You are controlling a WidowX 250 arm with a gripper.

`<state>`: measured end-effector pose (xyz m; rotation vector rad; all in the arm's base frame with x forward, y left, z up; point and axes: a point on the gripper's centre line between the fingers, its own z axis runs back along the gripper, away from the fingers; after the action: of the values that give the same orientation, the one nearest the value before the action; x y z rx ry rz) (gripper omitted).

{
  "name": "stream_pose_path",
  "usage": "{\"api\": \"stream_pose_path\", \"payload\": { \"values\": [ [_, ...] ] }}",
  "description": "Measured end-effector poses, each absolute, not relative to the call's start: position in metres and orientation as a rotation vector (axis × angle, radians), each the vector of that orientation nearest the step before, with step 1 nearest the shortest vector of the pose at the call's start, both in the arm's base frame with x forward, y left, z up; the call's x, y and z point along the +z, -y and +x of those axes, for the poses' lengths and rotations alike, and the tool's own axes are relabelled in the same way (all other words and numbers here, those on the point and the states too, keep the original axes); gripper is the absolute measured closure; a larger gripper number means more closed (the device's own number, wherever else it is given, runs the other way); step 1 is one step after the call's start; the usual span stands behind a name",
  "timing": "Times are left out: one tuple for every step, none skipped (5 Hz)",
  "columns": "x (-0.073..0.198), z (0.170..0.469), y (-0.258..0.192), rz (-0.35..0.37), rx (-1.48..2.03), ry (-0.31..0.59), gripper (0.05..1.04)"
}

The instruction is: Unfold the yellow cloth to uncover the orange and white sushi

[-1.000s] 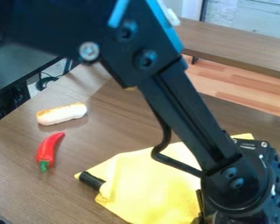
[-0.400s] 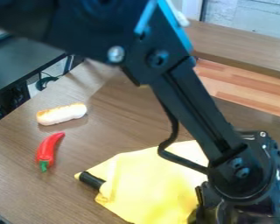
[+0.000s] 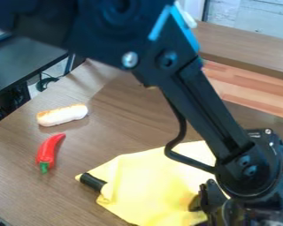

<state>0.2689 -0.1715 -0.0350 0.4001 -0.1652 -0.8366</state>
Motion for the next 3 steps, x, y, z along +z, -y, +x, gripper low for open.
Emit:
{"api": "stream_pose_path", "payload": {
  "values": [
    [-0.0368,0.2688,0.171,0.398,-0.833,0.158,0.463],
    [-0.0374,0.269,0.1703,0.396,-0.834,0.154,0.74],
    [-0.0379,0.2693,0.1673,0.398,-0.823,0.149,0.943]
  ]
}}
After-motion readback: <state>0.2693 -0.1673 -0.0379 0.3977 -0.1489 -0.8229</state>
